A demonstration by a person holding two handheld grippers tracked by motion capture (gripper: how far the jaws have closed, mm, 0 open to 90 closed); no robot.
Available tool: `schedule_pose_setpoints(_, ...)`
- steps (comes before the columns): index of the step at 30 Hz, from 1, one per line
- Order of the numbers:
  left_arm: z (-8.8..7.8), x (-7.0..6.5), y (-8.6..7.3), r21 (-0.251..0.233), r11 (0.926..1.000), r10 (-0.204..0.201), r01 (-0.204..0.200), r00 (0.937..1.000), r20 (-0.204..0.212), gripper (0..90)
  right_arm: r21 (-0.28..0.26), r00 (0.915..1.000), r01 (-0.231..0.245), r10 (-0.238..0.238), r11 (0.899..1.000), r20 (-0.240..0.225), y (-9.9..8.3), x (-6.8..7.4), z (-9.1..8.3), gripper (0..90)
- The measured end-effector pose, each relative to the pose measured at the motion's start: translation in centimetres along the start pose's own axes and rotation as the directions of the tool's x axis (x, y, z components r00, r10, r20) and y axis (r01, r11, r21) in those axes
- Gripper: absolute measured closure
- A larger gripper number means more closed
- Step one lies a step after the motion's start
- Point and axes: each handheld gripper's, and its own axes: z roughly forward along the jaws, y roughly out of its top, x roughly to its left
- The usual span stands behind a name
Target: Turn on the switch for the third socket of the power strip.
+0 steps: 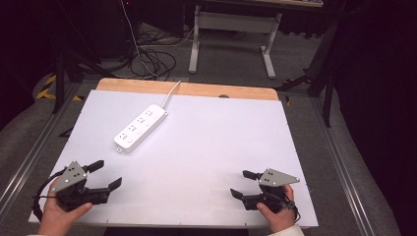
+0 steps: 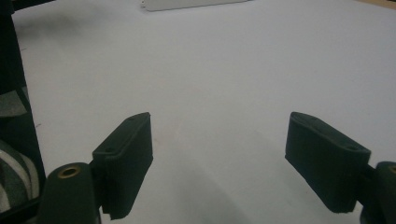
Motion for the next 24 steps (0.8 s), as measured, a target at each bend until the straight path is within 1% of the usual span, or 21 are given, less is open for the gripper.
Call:
schedule_pose_setpoints(1, -0.01, -0.22, -0.33, 0.01, 0.9998, 0.015, -0.015, 0.9999, -0.001, 14.7, 0.001, 1.0, 0.0, 0.0, 1.0, 0.001, -0.01, 0.01, -0.01, 24.0)
schedule_pose_setpoints(2, -0.01, -0.36, -0.66, 0.015, 0.9997, 0.018, -0.018, 0.9998, -0.001, 14.7, 0.001, 1.0, 0.0, 0.0, 1.0, 0.001, -0.01, 0.01, -0.01, 24.0)
schedule_pose_setpoints(4, -0.01, -0.48, -1.06, 0.004, 1.0, -0.009, 0.009, 0.9999, 0.014, 14.7, 0.002, 1.0, 0.001, -0.001, 1.0, -0.001, -0.02, -0.03, 0.03, 24.1)
schedule_pose_setpoints(6, -0.06, -0.55, -1.03, -0.022, 0.9992, -0.034, 0.034, 0.9992, 0.019, 14.7, 0.005, 1.0, 0.002, -0.002, 1.0, -0.001, 0.0, -0.01, 0.09, 24.1)
schedule_pose_setpoints(7, -0.12, -0.51, -0.9, -0.047, 0.9968, -0.063, 0.064, 0.9976, 0.03, 14.7, 0.004, 1.0, 0.002, -0.002, 1.0, -0.002, 0.0, 0.01, 0.11, 24.0)
schedule_pose_setpoints(8, -0.14, -0.43, -0.84, -0.06, 0.9951, -0.076, 0.078, 0.9964, 0.037, 14.6, 0.004, 1.0, 0.004, -0.004, 1.0, -0.002, 0.01, 0.04, 0.1, 24.1)
schedule_pose_setpoints(11, -0.37, -0.06, -0.73, -0.091, 0.9903, -0.103, 0.105, 0.9943, 0.027, 15.1, 0.002, 1.0, 0.003, -0.003, 1.0, -0.002, 0.02, 0.06, 0.08, 24.1)
schedule_pose_setpoints(13, -0.44, 0.2, -0.8, -0.087, 0.9889, -0.118, 0.12, 0.9927, 0.023, 15.2, 0.004, 1.0, 0.003, -0.003, 1.0, -0.002, 0.02, 0.06, 0.11, 24.1)
schedule_pose_setpoints(14, -0.43, 0.27, -0.85, -0.09, 0.9885, -0.12, 0.121, 0.9925, 0.022, 15.2, 0.005, 1.0, 0.004, -0.004, 1.0, -0.004, 0.02, 0.05, 0.14, 24.1)
schedule_pose_setpoints(15, -0.47, 0.3, -0.85, -0.089, 0.9895, -0.112, 0.113, 0.9935, 0.019, 15.2, 0.005, 1.0, 0.004, -0.004, 1.0, -0.004, 0.03, 0.04, 0.15, 24.1)
schedule_pose_setpoints(17, -0.47, 0.24, -0.85, -0.083, 0.9935, -0.078, 0.077, 0.997, 0.002, 13.9, 0.005, 1.0, 0.005, -0.005, 1.0, -0.004, 0.03, 0.04, 0.15, 24.1)
schedule_pose_setpoints(20, -0.35, 0.01, -0.82, -0.074, 0.9958, -0.054, 0.054, 0.9985, 0.003, 13.7, 0.005, 1.0, 0.003, -0.003, 1.0, -0.004, 0.01, 0.01, 0.13, 24.1)
schedule_pose_setpoints(21, -0.34, -0.02, -0.78, -0.068, 0.9968, -0.042, 0.042, 0.9991, -0.003, 13.4, 0.006, 1.0, 0.003, -0.003, 1.0, -0.003, 0.01, 0.0, 0.14, 24.2)
schedule_pose_setpoints(24, -0.24, -0.12, -0.8, -0.069, 0.9969, -0.038, 0.038, 0.9993, -0.006, 13.5, 0.009, 1.0, 0.004, -0.004, 1.0, -0.003, 0.0, -0.02, 0.18, 24.4)
